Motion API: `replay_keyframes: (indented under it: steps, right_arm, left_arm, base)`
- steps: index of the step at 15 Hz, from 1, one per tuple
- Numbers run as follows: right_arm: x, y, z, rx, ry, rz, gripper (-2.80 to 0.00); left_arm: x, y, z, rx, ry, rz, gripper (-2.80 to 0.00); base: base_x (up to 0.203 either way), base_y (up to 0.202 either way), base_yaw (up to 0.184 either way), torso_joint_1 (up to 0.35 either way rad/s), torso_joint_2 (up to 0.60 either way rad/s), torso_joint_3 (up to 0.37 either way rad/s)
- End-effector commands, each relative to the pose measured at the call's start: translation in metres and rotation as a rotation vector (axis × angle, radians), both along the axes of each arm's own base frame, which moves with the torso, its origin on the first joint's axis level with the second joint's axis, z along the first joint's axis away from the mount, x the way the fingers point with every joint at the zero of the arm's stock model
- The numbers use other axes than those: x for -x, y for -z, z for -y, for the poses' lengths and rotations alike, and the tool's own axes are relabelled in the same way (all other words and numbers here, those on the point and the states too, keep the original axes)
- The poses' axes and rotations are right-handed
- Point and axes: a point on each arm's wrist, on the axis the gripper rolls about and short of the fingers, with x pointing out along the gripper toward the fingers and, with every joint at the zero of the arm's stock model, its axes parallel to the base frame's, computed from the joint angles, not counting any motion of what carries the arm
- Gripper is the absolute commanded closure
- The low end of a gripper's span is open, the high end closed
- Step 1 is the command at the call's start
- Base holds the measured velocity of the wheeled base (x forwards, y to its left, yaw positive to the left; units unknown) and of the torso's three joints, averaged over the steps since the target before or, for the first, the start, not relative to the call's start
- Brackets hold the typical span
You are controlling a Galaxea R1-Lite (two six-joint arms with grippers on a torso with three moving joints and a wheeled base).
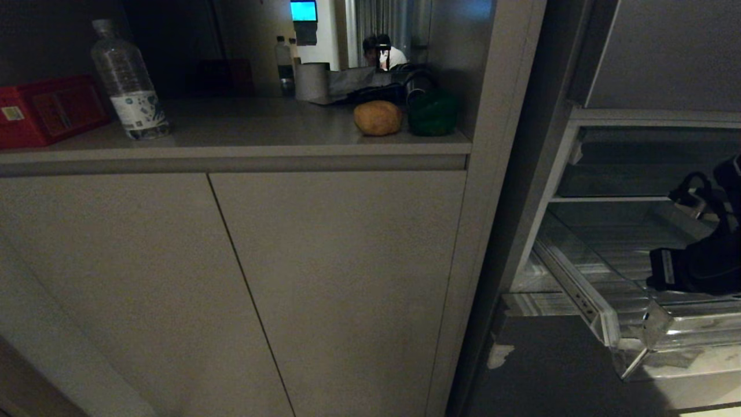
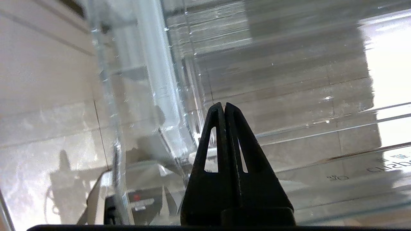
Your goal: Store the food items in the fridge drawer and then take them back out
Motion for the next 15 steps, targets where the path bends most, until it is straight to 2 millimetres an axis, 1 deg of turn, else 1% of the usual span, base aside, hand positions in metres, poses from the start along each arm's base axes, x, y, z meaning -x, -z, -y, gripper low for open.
replay_keyframes:
  steps: [1, 4, 6, 8, 11, 13, 15]
  right_arm:
    - [0.017, -0.009, -0.001, 0.004, -0.002, 0.007, 0.00]
    - [0.033, -0.011, -0.001, 0.024, -0.024, -0.038, 0.00]
    - [0.040, -0.013, 0.002, 0.033, -0.016, -0.041, 0.00]
    - [0.045, -0.014, 0.005, 0.038, -0.006, -0.049, 0.00]
    - [0.045, -0.016, 0.006, 0.036, 0.000, -0.033, 0.00]
    - [0.046, -0.014, 0.008, 0.038, 0.007, -0.045, 0.00]
    - [0.055, -0.012, 0.008, 0.052, -0.003, -0.049, 0.00]
  left_arm:
    - [0.000, 0.000, 0.000, 0.000, 0.000, 0.000, 0.00]
    - [0.000, 0.000, 0.000, 0.000, 0.000, 0.000, 0.00]
    - [0.000, 0.000, 0.000, 0.000, 0.000, 0.000, 0.00]
    - [0.000, 0.000, 0.000, 0.000, 0.000, 0.000, 0.00]
    - [0.000, 0.000, 0.000, 0.000, 0.000, 0.000, 0.00]
    - [0.000, 0.000, 0.000, 0.000, 0.000, 0.000, 0.00]
    - [0.000, 0.000, 0.000, 0.000, 0.000, 0.000, 0.00]
  base:
    - [0.000, 0.000, 0.000, 0.000, 0.00, 0.000]
    - [0.000, 0.000, 0.000, 0.000, 0.00, 0.000]
    - [0.000, 0.000, 0.000, 0.000, 0.00, 0.000]
    - [0.000, 0.000, 0.000, 0.000, 0.00, 0.000]
    - [0.000, 0.000, 0.000, 0.000, 0.00, 0.000]
    - [0.000, 0.000, 0.000, 0.000, 0.00, 0.000]
    - [0.000, 0.000, 0.000, 0.000, 0.00, 0.000]
